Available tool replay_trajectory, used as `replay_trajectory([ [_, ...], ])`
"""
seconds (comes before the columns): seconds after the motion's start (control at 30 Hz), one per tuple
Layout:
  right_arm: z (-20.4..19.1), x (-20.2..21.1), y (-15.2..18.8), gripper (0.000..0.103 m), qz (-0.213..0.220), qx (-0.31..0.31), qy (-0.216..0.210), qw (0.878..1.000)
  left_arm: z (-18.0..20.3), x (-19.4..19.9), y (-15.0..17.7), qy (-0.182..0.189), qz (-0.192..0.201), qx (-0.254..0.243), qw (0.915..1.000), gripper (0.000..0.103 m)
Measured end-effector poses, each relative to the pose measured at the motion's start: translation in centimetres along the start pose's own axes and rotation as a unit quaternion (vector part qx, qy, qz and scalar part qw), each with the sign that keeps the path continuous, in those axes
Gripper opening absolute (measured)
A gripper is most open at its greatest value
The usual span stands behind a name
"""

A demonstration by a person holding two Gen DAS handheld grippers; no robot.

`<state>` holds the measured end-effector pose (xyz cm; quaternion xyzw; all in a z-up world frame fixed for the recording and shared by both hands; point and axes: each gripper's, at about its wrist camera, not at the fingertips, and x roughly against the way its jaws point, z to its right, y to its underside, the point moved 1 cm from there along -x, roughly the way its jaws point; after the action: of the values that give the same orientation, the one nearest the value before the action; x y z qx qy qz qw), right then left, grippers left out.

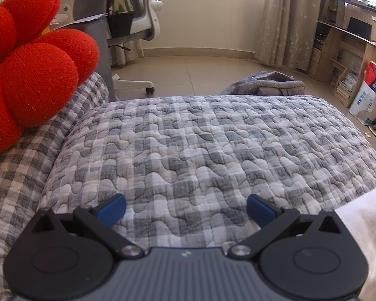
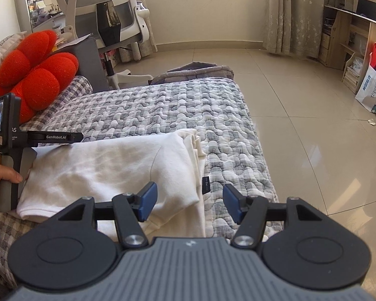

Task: Fold clothes
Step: 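Move both grippers back over the folded shirt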

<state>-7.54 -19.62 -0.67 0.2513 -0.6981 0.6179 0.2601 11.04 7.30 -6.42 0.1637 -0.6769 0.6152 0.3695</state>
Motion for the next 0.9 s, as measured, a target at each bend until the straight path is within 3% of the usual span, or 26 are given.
replay_trajectory([
  [0.13,-0.3,-0.2,-0.5,0.062,0.007,0.009,-0.017,1.000,-1.1,2.2,0.2,0.062,0.026,0.029,0.9973,0.103],
  [0.23,-0.6,-0.9,-1.0,0.062,0.010,0.013,-0.026,1.000,-1.9,4.3,0.4,0.080,0.036,0.052,0.9948,0.103],
  [0.5,-1.7,-3.1,-1.5,0.062,-0.001,0.021,-0.027,0.999,-1.7,8.7,3.0,0.092,0.047,0.038,0.9939,0.103],
  [0.7,-1.2,-4.8,-0.5,0.062,-0.028,0.023,-0.008,0.999,0.4,10.1,5.7,0.031,0.056,-0.068,0.9956,0.103],
  [0.8,-0.1,-4.8,0.5,0.062,-0.041,0.009,-0.014,0.999,1.4,9.5,7.7,-0.019,0.019,-0.142,0.9895,0.103],
  [0.9,0.9,-3.7,1.1,0.062,-0.045,-0.004,-0.027,0.999,-1.0,10.4,8.3,0.008,-0.003,-0.089,0.9960,0.103],
])
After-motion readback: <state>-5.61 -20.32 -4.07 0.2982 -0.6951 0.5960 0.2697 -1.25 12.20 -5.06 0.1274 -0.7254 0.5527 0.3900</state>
